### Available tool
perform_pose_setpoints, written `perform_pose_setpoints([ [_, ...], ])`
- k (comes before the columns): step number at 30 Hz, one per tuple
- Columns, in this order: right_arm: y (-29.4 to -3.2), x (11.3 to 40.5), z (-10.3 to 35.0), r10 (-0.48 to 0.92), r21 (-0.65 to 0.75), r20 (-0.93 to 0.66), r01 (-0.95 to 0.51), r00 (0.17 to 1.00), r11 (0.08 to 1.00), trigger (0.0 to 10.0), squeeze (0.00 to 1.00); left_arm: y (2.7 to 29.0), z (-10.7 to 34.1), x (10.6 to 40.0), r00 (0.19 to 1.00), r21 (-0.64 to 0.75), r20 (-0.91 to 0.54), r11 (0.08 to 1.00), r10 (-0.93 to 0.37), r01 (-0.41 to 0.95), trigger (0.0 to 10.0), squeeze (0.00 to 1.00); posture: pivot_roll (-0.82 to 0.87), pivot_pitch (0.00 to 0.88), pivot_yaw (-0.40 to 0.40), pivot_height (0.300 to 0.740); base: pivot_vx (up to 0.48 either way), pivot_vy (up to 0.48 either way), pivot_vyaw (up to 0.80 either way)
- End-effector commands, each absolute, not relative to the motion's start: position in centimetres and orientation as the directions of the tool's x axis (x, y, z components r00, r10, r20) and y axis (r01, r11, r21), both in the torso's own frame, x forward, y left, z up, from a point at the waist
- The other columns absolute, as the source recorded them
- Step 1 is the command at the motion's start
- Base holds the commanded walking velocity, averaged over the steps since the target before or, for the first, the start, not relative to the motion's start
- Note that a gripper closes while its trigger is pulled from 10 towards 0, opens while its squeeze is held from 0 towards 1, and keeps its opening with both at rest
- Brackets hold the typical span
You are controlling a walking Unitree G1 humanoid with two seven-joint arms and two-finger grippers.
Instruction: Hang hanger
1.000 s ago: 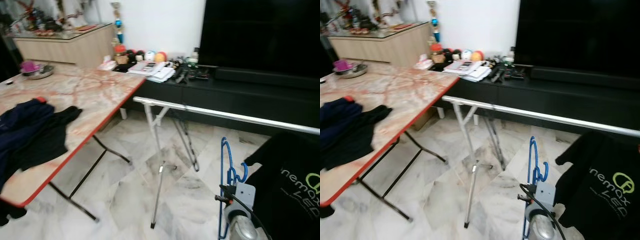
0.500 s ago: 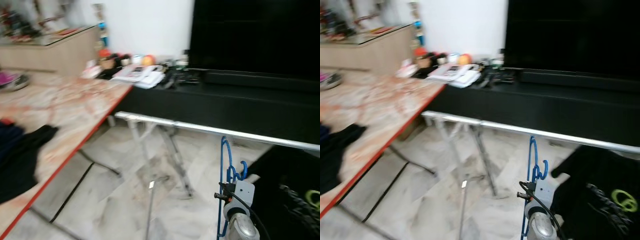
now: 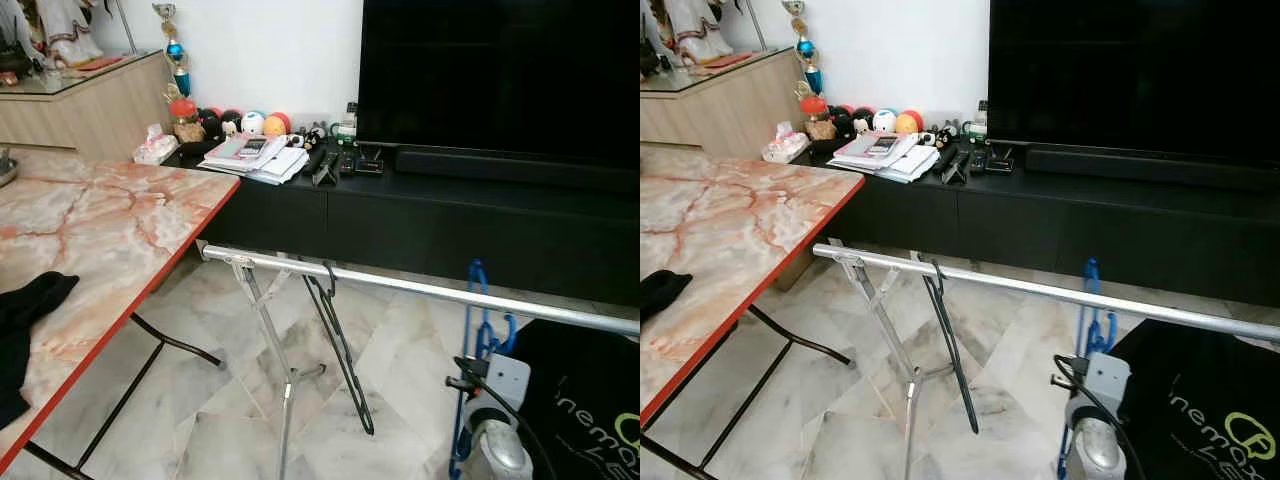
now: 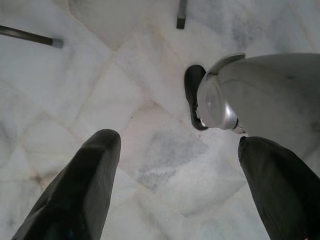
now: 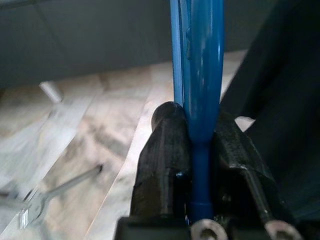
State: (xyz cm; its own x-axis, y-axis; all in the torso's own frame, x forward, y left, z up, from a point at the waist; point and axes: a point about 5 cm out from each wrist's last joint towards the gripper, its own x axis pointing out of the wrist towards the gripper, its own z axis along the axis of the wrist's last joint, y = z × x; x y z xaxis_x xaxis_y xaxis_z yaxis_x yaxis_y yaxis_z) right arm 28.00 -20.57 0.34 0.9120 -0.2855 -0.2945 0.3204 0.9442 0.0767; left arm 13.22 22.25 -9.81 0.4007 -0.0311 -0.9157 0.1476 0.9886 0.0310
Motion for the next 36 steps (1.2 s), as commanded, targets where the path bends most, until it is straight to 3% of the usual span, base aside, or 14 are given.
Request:
perform_pose_setpoints([
  [1,-20.8,28.5,1.1,-0.308,0.089,-0.242,0.337,0.920,0.937,10.0,0.00,22.3,-10.0,12.7,0.380,0.032,-0.925,0.987,-0.032,0.160,10.0,0.00,0.08,0.000,0.019,0.740,0.000,0.000,0.00],
  [9,-20.8,28.7,1.4,-0.308,0.086,-0.229,0.335,0.923,0.938,10.0,0.00,22.2,-10.0,12.6,0.376,0.033,-0.926,0.985,-0.034,0.168,10.0,0.00,0.08,0.000,0.018,0.740,0.000,0.000,0.00],
  [21,-20.2,30.1,2.3,-0.190,-0.009,-0.227,0.193,0.955,0.981,10.0,0.00,22.0,-10.1,12.5,0.367,0.027,-0.929,0.982,-0.044,0.186,10.0,0.00,0.07,0.000,0.014,0.740,0.000,0.000,0.00],
  [30,-19.9,30.6,2.0,-0.141,-0.088,-0.321,0.118,0.937,0.989,10.0,0.00,21.9,-10.2,12.4,0.359,0.019,-0.932,0.982,-0.051,0.187,10.0,0.00,0.08,0.000,0.010,0.740,0.000,0.000,0.00],
  [36,-20.0,30.9,2.2,-0.152,-0.060,-0.342,0.140,0.927,0.988,10.0,0.00,21.9,-10.1,12.5,0.361,0.017,-0.931,0.983,-0.050,0.181,10.0,0.00,0.08,0.000,0.009,0.740,0.000,0.000,0.00],
])
